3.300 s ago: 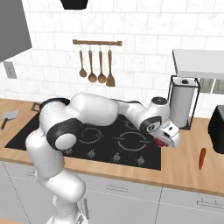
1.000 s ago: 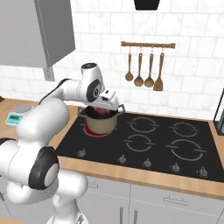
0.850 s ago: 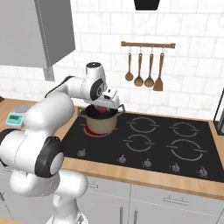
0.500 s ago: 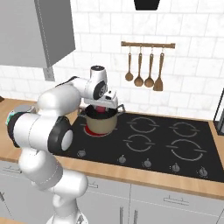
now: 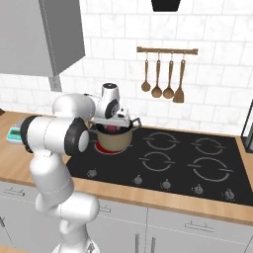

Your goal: Put the carrot and tomato in the pot. Retrieve the spatula and lightly stir the vegetables in the pot.

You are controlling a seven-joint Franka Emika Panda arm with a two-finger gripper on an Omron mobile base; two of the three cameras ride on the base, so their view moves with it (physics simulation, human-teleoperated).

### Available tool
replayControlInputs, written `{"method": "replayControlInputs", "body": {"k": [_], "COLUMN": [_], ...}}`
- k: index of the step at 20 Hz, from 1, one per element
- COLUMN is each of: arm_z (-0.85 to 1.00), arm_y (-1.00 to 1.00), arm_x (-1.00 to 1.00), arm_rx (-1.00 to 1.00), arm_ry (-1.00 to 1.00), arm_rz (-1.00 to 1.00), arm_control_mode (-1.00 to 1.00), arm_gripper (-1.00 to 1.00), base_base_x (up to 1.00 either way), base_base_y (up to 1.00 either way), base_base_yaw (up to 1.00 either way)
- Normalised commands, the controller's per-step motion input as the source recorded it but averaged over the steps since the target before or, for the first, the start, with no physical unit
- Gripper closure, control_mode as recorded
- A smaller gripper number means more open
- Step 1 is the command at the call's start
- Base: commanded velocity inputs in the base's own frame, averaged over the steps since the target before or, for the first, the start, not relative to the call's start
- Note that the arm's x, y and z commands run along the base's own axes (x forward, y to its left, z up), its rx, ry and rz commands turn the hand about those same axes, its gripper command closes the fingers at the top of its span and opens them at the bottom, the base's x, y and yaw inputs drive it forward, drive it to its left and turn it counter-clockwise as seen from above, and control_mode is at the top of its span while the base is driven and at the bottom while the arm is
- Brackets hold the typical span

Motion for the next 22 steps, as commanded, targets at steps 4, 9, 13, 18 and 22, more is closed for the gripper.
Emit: {"method": "replayControlInputs", "body": {"k": [4, 9, 13, 18, 22], "arm_z": [-0.41, -0.1, -0.13, 0.09, 0.48], "arm_y": [0.11, 0.0, 0.01, 0.0, 0.0], "arm_x": [0.19, 0.31, 0.15, 0.0, 0.0], "arm_rx": [0.0, 0.0, 0.0, 0.0, 0.0], "arm_ry": [0.0, 0.0, 0.0, 0.0, -0.03], "arm_rz": [0.06, 0.03, 0.01, 0.0, 0.0], "arm_control_mode": [-1.0, -1.0, -1.0, -1.0, -1.0], "arm_gripper": [1.0, 1.0, -1.0, -1.0, -1.0], "base_base_x": [0.0, 0.0, 0.0, 0.0, 0.0], "base_base_y": [0.0, 0.0, 0.0, 0.0, 0.0], "base_base_yaw": [0.0, 0.0, 0.0, 0.0, 0.0]}}
